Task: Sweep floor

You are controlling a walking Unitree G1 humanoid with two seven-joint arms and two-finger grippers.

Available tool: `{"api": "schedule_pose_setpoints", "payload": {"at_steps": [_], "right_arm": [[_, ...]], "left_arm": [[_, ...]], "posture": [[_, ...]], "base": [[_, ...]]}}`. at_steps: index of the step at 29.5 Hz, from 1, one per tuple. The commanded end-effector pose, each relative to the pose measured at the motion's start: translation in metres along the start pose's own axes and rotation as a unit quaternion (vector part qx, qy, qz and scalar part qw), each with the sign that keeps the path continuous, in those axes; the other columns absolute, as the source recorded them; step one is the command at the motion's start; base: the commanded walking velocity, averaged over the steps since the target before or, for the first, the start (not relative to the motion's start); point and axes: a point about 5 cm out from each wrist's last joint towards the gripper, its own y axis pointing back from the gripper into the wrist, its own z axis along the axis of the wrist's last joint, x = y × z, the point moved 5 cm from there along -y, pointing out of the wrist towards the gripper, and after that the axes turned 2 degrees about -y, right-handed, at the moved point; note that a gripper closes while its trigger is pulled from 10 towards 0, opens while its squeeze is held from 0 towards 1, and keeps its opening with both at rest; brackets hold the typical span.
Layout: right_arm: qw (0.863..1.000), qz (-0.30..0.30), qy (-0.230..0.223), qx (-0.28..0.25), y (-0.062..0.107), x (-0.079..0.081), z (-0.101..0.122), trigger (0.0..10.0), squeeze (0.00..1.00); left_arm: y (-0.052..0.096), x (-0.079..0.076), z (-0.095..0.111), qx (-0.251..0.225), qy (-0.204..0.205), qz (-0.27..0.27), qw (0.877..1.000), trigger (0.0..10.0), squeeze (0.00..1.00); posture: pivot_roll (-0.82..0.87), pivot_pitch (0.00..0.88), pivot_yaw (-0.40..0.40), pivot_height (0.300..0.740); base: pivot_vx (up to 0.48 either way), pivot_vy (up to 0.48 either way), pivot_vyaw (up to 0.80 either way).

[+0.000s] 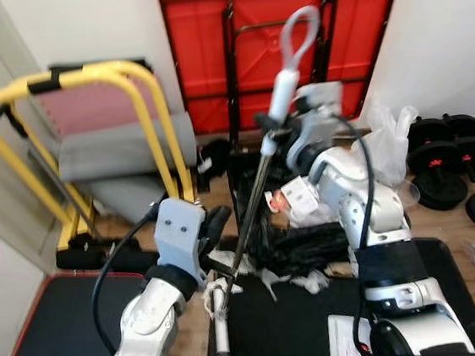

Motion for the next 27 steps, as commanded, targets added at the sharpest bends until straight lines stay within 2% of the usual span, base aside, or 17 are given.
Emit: {"api": "schedule_pose_setpoints", "payload": {"at_steps": [1,5,7,14,15,17,18,20,22,23,27], "right_arm": [[0.997,-0.006,-0.009,-0.07,-0.002,0.002,0.027,10.0,0.0],[0.995,-0.032,-0.018,-0.096,-0.004,-0.002,0.032,10.0,0.0],[0.992,-0.072,-0.063,-0.085,-0.01,-0.012,0.029,10.0,0.0],[0.99,-0.082,-0.07,-0.091,-0.015,-0.018,0.032,10.0,0.0],[0.988,-0.086,-0.083,-0.096,-0.019,-0.023,0.034,10.0,0.0],[0.988,-0.086,-0.083,-0.096,-0.019,-0.023,0.034,10.0,0.0],[0.987,-0.087,-0.089,-0.101,-0.021,-0.026,0.035,10.0,0.0],[0.987,-0.087,-0.089,-0.101,-0.021,-0.026,0.035,10.0,0.0],[0.987,-0.085,-0.081,-0.106,-0.023,-0.03,0.037,10.0,0.0],[0.987,-0.086,-0.061,-0.118,-0.025,-0.036,0.043,10.0,0.0],[0.986,-0.086,-0.054,-0.133,-0.027,-0.041,0.049,10.0,0.0]], "left_arm": [[0.005,-0.006,0.001,0.004,0.01,-0.011,1.0,10.0,0.0],[0.01,-0.011,0.003,0.007,0.018,-0.022,1.0,10.0,0.0],[0.02,-0.022,0.006,0.012,0.031,-0.037,0.999,10.0,0.0],[0.024,-0.027,0.008,0.013,0.039,-0.045,0.998,10.0,0.0],[0.028,-0.033,0.01,0.012,0.049,-0.053,0.997,10.0,0.0],[0.028,-0.033,0.01,0.012,0.049,-0.053,0.997,10.0,0.0],[0.032,-0.038,0.013,0.01,0.058,-0.061,0.996,10.0,0.0],[0.032,-0.038,0.013,0.01,0.058,-0.061,0.996,10.0,0.0],[0.036,-0.043,0.017,0.005,0.07,-0.068,0.995,10.0,0.0],[0.039,-0.049,0.022,-0.003,0.083,-0.077,0.994,10.0,0.0],[0.043,-0.053,0.026,-0.009,0.095,-0.085,0.992,10.0,0.0]], "posture": [[-0.08,0.119,-0.042,0.74],[-0.08,0.129,-0.041,0.74],[-0.06,0.18,-0.032,0.74],[-0.05,0.202,-0.03,0.74],[-0.03,0.233,-0.028,0.74],[-0.03,0.233,-0.028,0.74],[-0.03,0.244,-0.029,0.74],[-0.03,0.244,-0.029,0.74],[-0.02,0.265,-0.032,0.74],[-0.01,0.289,-0.034,0.74],[-0.01,0.304,-0.033,0.74]], "base": [[0.0,0.0,0.0],[0.0,0.0,0.0],[0.0,0.0,0.0],[0.0,0.0,0.0],[0.0,0.0,0.0],[0.0,0.0,0.0],[0.0,0.0,0.0],[0.0,0.0,0.0],[0.0,0.0,0.0],[0.0,0.0,0.0],[0.0,0.0,0.0]]}}
